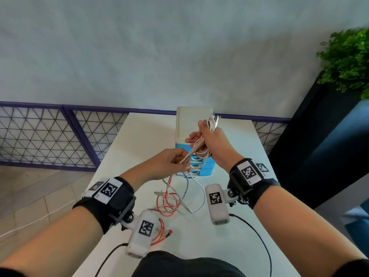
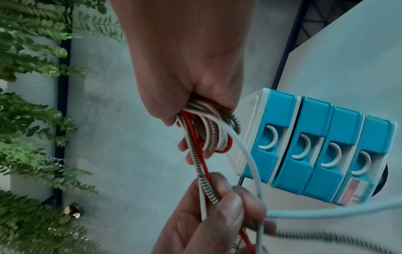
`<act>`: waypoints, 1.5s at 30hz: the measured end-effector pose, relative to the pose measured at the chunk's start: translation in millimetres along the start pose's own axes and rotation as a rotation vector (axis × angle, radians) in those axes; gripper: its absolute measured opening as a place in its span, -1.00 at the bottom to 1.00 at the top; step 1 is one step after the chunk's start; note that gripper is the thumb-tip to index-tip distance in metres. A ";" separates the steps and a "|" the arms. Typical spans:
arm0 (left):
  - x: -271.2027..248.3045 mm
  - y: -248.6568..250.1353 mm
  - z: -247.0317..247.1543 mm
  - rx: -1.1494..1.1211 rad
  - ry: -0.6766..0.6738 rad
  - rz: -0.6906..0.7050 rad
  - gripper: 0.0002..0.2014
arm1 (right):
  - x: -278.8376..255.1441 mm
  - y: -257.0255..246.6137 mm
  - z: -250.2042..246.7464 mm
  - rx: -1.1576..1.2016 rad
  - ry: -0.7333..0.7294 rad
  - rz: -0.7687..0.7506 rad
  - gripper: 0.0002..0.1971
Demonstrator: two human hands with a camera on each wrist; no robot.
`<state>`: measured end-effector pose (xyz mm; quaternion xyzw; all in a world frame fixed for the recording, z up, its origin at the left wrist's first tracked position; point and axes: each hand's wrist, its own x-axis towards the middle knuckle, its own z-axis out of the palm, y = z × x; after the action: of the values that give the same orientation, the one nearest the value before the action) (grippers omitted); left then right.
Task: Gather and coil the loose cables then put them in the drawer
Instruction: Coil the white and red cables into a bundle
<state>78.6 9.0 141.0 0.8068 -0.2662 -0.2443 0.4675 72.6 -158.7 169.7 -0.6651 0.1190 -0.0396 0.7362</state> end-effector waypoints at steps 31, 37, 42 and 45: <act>-3.8 -25.2 -7.4 0.477 -0.183 -0.523 -0.08 | -5.4 -3.5 4.0 -0.011 0.096 -0.110 -0.76; -2.0 -16.4 -2.1 0.746 0.097 -0.450 -0.59 | -4.0 -3.1 10.0 -0.038 0.112 -0.127 -0.73; -2.8 -49.7 -14.1 0.989 -0.001 -0.323 -0.36 | -0.6 -13.9 8.2 0.045 0.136 -0.147 -0.74; -12.9 -76.5 -17.3 1.027 -0.115 -0.413 -0.06 | 2.2 -31.4 3.6 0.079 0.170 -0.194 -0.71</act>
<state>95.6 60.5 82.9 0.9517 -0.2124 -0.2136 -0.0588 78.6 -159.3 200.8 -0.6382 0.1143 -0.1714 0.7418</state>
